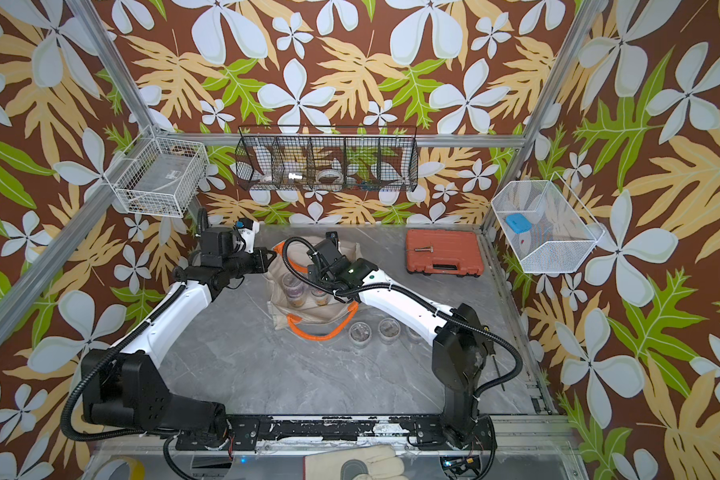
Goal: Take out the seed jars from the canvas bag
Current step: Pick up the seed jar from the canvas bag.
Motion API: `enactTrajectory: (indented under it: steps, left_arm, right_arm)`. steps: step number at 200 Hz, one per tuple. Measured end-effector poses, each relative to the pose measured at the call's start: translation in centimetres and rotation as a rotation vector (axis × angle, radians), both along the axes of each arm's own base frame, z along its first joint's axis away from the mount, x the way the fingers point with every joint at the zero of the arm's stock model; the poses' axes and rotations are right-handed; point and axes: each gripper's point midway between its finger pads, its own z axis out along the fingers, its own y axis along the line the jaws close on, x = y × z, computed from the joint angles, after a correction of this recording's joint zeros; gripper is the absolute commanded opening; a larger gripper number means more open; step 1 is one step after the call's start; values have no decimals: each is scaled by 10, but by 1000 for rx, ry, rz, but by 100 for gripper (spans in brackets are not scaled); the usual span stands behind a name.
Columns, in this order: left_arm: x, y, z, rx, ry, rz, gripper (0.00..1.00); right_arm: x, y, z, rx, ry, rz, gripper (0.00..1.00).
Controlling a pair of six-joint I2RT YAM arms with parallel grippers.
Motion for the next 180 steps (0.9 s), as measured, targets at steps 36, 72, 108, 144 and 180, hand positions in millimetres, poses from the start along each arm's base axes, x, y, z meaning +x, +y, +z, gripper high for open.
enactTrajectory:
  steps: [36,72,108,144,180]
  left_arm:
    - [-2,0,-1,0,-2,5,0]
    - [-2,1,2,-4,-16,8,0]
    - [-4,1,1,-4,-15,9,0]
    - [-5,0,1,-10,-14,11,0]
    - [-5,-1,0,-15,-12,12,0]
  right_arm:
    - [10,-7,-14,-3,12,-63,93]
    - [21,-16,-29,0,28,-129,93]
    - [29,-16,-42,8,33,-171,94]
    - [35,-17,-51,14,36,-207,94]
    - [40,-19,-57,23,37,-239,92]
